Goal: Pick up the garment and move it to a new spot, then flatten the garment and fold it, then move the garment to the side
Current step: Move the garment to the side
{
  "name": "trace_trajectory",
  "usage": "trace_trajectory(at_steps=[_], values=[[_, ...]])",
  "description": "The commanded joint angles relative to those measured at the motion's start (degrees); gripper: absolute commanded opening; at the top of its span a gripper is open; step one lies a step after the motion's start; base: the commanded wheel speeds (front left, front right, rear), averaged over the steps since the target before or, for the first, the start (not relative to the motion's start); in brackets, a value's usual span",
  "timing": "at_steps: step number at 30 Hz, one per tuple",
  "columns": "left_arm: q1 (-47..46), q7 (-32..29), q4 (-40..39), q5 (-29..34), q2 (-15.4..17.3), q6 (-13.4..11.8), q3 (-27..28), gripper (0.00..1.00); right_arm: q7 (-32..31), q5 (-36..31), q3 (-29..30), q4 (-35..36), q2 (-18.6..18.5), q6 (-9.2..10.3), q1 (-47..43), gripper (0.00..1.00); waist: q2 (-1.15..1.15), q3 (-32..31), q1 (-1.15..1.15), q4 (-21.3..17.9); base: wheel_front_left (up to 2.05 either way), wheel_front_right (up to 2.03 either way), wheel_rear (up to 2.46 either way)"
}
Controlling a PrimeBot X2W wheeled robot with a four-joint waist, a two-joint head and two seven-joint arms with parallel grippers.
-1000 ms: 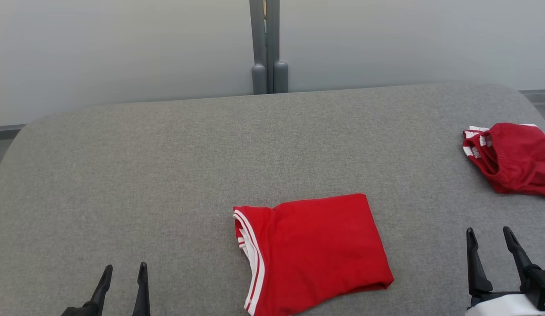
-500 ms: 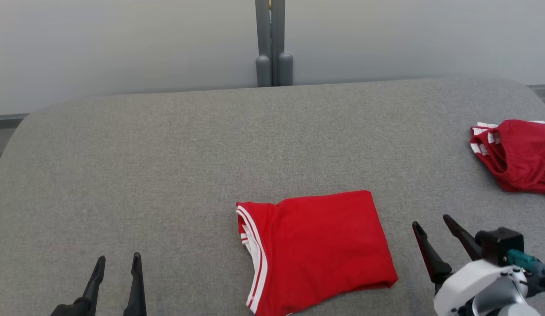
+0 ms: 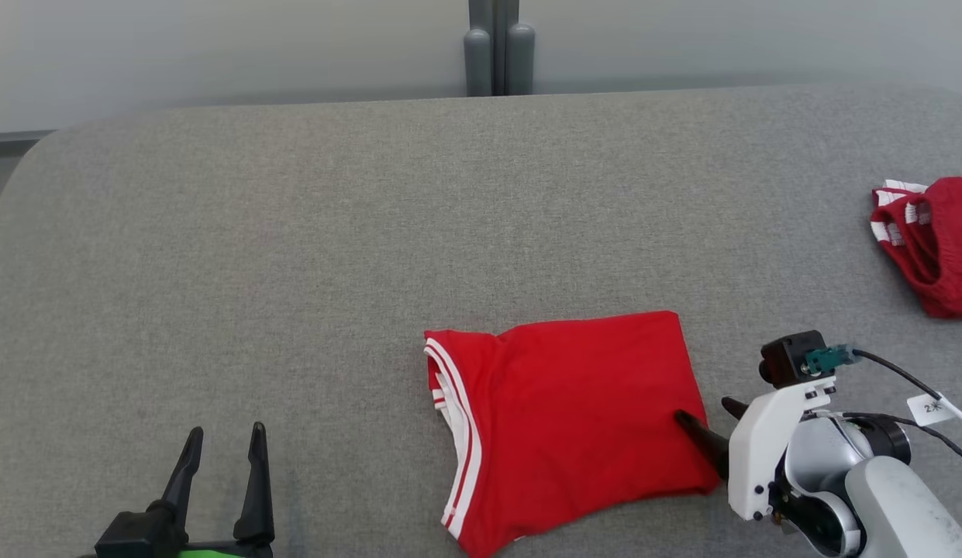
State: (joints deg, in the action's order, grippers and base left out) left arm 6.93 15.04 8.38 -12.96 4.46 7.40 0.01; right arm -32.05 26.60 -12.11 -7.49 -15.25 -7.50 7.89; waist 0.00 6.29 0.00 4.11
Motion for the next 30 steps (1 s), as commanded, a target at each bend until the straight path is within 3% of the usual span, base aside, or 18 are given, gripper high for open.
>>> trace_trajectory(at_steps=[1,11,12,13,14,23,30], values=[[-1.13,0.14,0.23,0.26,0.05,0.15,0.1,1.0,-0.56,0.14,-0.49,-1.47,0.5,0.01,1.08,1.0,0.0,0.86,0.0,0.94,0.0,0.0,0.0],[-1.37,0.14,0.45,0.35,-0.21,0.15,0.15,1.0,-0.5,1.72,-0.09,-11.37,3.42,0.02,5.48,1.0,0.0,1.15,0.0,1.95,0.0,0.0,0.0],[-1.32,0.14,0.47,0.41,-0.29,0.15,-0.01,1.0,0.0,2.13,-0.23,-11.95,3.6,0.02,6.08,0.94,0.0,1.23,0.0,1.92,0.0,0.0,0.0],[-1.4,0.14,0.42,0.42,-0.36,0.15,-0.19,1.0,0.42,2.96,-0.1,-12.5,4.03,0.02,6.56,0.43,0.0,1.32,0.0,1.92,0.0,0.0,0.0],[-1.53,0.14,0.4,0.4,-0.39,0.15,-0.36,1.0,0.87,3.68,-0.38,-12.79,4.36,0.01,6.93,0.0,0.0,1.38,0.0,1.91,0.0,0.0,0.0],[-2.44,0.14,-0.33,0.2,-0.6,0.15,0.1,1.0,2.97,7.72,-4.73,-12.27,1.74,0.02,10.08,0.0,0.0,2.22,0.0,0.15,0.0,0.0,0.0],[-4.61,0.14,-2.38,-0.35,-0.38,0.15,0.18,1.0,3.77,6.62,-6.47,-11.65,-4.69,0.04,19.07,0.0,0.0,6.32,0.0,-3.9,0.0,0.0,0.0]])
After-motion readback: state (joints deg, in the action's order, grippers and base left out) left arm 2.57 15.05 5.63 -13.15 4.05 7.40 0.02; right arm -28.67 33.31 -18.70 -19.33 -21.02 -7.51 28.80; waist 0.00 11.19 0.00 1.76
